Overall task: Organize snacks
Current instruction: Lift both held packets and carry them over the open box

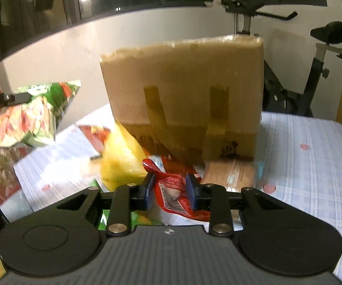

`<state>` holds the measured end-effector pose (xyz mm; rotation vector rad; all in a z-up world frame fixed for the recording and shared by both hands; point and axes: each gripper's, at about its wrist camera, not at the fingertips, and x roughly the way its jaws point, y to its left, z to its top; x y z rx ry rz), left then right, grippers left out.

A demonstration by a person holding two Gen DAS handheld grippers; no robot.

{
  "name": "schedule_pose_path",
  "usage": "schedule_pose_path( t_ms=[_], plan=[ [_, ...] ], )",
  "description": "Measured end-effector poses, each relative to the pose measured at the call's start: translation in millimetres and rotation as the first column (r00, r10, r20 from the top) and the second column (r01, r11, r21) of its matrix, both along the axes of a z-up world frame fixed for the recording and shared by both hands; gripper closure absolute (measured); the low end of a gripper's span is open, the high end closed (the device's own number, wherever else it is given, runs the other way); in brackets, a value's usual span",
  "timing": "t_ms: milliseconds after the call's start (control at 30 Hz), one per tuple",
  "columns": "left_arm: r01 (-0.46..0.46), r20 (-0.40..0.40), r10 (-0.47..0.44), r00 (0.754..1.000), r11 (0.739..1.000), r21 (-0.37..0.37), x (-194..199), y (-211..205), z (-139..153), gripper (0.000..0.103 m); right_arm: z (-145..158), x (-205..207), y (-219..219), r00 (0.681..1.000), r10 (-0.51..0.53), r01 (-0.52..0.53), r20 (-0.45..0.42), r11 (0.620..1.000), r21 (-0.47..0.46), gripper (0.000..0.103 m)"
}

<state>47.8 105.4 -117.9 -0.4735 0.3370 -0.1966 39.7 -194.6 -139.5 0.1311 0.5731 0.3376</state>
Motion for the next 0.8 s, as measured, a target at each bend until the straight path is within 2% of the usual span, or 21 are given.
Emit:
schedule_pose_path(
  t_ms=[233,500,667,800],
  plan=[
    [0.016,0.036,-0.016,0.999,1.0,0.005,2.6,-4.5,15.8,0.028,21.7,0.0,-9.8,0.998,-0.029,0.027,0.058,0.999,0.031,0.073],
    [0.054,0.104,-0.056,0.993,0.998,0.022,17.9,-14.3,46.1,0.028,74.1,3.8,-23.5,0.982,-0.038,0.027,0.185,0.997,0.066,0.073],
    [0.097,0.154,-0.103,0.983,0.994,0.042,41.4,-29.6,71.3,0.027,110.9,22.8,-30.5,0.965,-0.043,0.014,0.26,0.994,0.109,0.073],
    [0.123,0.191,-0.141,0.971,0.987,0.101,66.9,-49.6,92.3,0.027,133.1,51.7,-34.6,0.955,-0.043,-0.002,0.294,0.989,0.15,0.073]
  ],
)
